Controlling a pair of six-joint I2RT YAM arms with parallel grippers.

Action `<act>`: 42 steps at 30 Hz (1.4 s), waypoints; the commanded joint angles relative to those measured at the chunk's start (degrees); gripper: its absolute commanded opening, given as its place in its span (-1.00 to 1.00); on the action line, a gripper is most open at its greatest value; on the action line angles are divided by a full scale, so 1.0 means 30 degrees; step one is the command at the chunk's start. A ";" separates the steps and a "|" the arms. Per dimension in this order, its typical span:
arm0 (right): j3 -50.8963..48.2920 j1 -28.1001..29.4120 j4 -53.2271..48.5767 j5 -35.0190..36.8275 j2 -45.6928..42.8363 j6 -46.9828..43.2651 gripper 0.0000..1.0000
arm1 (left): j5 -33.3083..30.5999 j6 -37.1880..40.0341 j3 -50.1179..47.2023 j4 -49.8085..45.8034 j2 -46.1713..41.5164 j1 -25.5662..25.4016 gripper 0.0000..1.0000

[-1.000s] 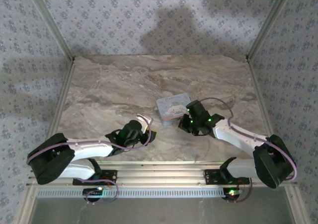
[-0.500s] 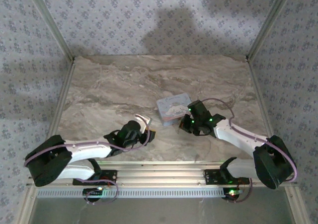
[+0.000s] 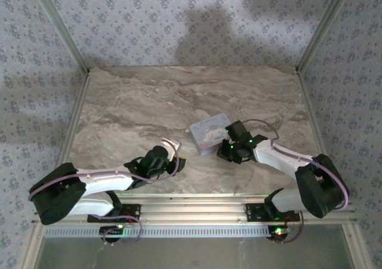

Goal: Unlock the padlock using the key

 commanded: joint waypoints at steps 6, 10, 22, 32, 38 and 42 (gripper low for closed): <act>0.0728 0.0361 -0.1229 0.0386 0.0319 -0.0138 -1.00 | -0.0286 -0.0077 0.0015 0.0087 -0.0322 0.0098 -0.11; 0.0871 0.0232 -0.1369 0.0715 -0.0322 0.0206 -1.00 | -0.0288 -0.0011 0.0074 -0.0005 -0.0318 0.0105 -0.11; 0.1210 -0.0258 -0.1648 0.1919 -0.1220 0.0885 -1.00 | -0.0283 0.0222 0.0261 -0.0119 -0.0259 0.0113 -0.11; 0.1169 -0.0741 -0.0899 0.2518 -0.1227 0.1579 -1.00 | -0.0372 0.0225 0.0153 -0.0206 -0.0402 0.0134 -0.11; 0.1161 -0.0812 -0.0443 0.2838 -0.1462 0.2019 -1.00 | -0.0403 0.0238 0.0074 -0.0236 -0.0501 0.0157 -0.11; 0.1265 -0.0869 -0.0248 0.3240 -0.1600 0.2228 -1.00 | -0.0422 0.0282 0.0045 -0.0231 -0.0494 0.0157 -0.11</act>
